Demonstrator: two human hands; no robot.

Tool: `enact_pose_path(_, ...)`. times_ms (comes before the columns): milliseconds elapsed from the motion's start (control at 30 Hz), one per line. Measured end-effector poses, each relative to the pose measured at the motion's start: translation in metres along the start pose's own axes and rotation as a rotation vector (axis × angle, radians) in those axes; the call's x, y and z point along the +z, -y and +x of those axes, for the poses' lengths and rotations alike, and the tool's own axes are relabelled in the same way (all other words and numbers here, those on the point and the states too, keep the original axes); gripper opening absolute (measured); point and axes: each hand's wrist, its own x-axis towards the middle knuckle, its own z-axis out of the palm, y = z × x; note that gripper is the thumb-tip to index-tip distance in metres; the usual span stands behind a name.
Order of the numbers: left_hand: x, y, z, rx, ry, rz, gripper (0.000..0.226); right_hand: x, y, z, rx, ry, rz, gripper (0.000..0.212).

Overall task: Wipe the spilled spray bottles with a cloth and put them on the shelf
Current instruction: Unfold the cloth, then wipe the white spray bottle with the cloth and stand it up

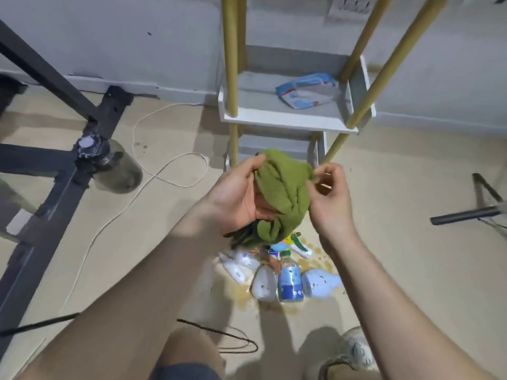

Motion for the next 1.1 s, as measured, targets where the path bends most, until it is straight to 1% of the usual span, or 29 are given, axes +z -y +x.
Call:
enact_pose_path(33, -0.006, 0.005, 0.009, 0.021, 0.045, 0.011, 0.050, 0.005, -0.020, 0.005, -0.017, 0.026, -0.007, 0.016)
enact_pose_path(67, -0.011, 0.008, 0.016, 0.044, 0.076, 0.017, 0.052, 0.009, -0.034, 0.006, 0.042, 0.106, 0.032, 0.011)
enact_pose_path(100, -0.014, 0.009, 0.021, 0.065, 0.103, 0.033, 0.053, 0.012, -0.046, 0.006, 0.164, 0.223, 0.079, 0.025)
enact_pose_path(133, -0.016, 0.009, 0.024, 0.082, 0.122, 0.059, 0.055, 0.012, -0.057, 0.003, 0.288, 0.344, 0.157, 0.044)
enact_pose_path(167, -0.017, 0.007, 0.026, 0.102, 0.131, 0.097, 0.058, 0.011, -0.066, -0.002, 0.333, 0.444, 0.207, 0.057)
enact_pose_path(200, -0.017, 0.005, 0.026, 0.126, 0.132, 0.141, 0.060, 0.010, -0.071, -0.004, 0.299, 0.509, 0.214, 0.057)
enact_pose_path(233, -0.019, 0.003, 0.024, 0.154, 0.132, 0.195, 0.061, 0.009, -0.073, -0.005, 0.222, 0.517, 0.187, 0.045)
enact_pose_path(267, -0.019, -0.001, 0.020, 0.184, 0.126, 0.250, 0.059, 0.008, -0.074, -0.004, 0.133, 0.455, 0.162, 0.031)
enact_pose_path(300, -0.019, -0.005, 0.013, 0.222, 0.114, 0.292, 0.053, 0.007, -0.069, -0.004, 0.073, 0.380, 0.170, 0.022)
enact_pose_path(367, -0.017, -0.012, -0.010, 0.315, 0.061, 0.373, 0.034, 0.002, -0.054, -0.009, 0.014, 0.291, 0.262, 0.018)
enact_pose_path(433, -0.013, -0.016, -0.040, 0.431, -0.051, 0.487, 0.020, -0.006, -0.034, -0.020, 0.051, 0.303, 0.418, 0.023)
enact_pose_path(500, -0.010, -0.011, -0.068, 0.497, -0.189, 0.641, 0.016, -0.018, -0.014, -0.038, 0.129, 0.348, 0.549, 0.026)
enact_pose_path(567, -0.005, -0.002, -0.094, 0.540, -0.308, 0.805, 0.021, -0.035, 0.006, -0.061, 0.196, 0.474, 0.705, 0.028)
enact_pose_path(633, 0.004, 0.009, -0.115, 0.608, -0.427, 0.834, 0.032, -0.047, 0.020, -0.083, 0.216, 0.593, 0.839, 0.036)
enact_pose_path(667, 0.012, 0.014, -0.124, 0.636, -0.454, 0.803, 0.031, -0.052, 0.025, -0.095, 0.206, 0.637, 0.867, 0.041)
enact_pose_path(733, 0.032, 0.027, -0.138, 0.669, -0.483, 0.805, 0.019, -0.061, 0.026, -0.117, 0.179, 0.719, 0.887, 0.048)
enact_pose_path(767, 0.040, 0.035, -0.142, 0.679, -0.528, 0.890, 0.016, -0.066, 0.026, -0.126, 0.171, 0.747, 0.889, 0.051)
enact_pose_path(800, 0.050, 0.043, -0.147, 0.701, -0.606, 1.040, 0.018, -0.070, 0.026, -0.133, 0.168, 0.763, 0.897, 0.050)
enact_pose_path(833, 0.060, 0.053, -0.152, 0.758, -0.702, 1.177, 0.019, -0.074, 0.027, -0.139, 0.156, 0.784, 0.900, 0.047)
enact_pose_path(867, 0.070, 0.063, -0.159, 0.851, -0.748, 1.219, 0.016, -0.078, 0.028, -0.144, 0.118, 0.800, 0.880, 0.041)
enact_pose_path(900, 0.078, 0.073, -0.164, 0.918, -0.695, 1.177, 0.010, -0.082, 0.029, -0.148, 0.059, 0.815, 0.828, 0.034)
enact_pose_path(933, 0.087, 0.085, -0.169, 0.916, -0.554, 1.062, 0.010, -0.086, 0.030, -0.153, -0.017, 0.820, 0.730, 0.030)
enact_pose_path(967, 0.093, 0.098, -0.172, 0.865, -0.413, 0.954, 0.015, -0.090, 0.032, -0.156, -0.095, 0.803, 0.610, 0.031)
enact_pose_path(1000, 0.098, 0.111, -0.174, 0.795, -0.324, 0.940, 0.022, -0.093, 0.032, -0.160, -0.176, 0.772, 0.468, 0.033)
enact_pose_path(1033, 0.099, 0.124, -0.175, 0.766, -0.301, 0.999, 0.029, -0.098, 0.032, -0.164, -0.272, 0.724, 0.317, 0.033)
enact_pose_path(1067, 0.097, 0.133, -0.173, 0.771, -0.318, 1.023, 0.029, -0.102, 0.030, -0.167, -0.376, 0.648, 0.163, 0.031)
enact_pose_path(1100, 0.093, 0.141, -0.171, 0.771, -0.331, 0.981, 0.022, -0.105, 0.026, -0.170, -0.463, 0.562, 0.029, 0.027)
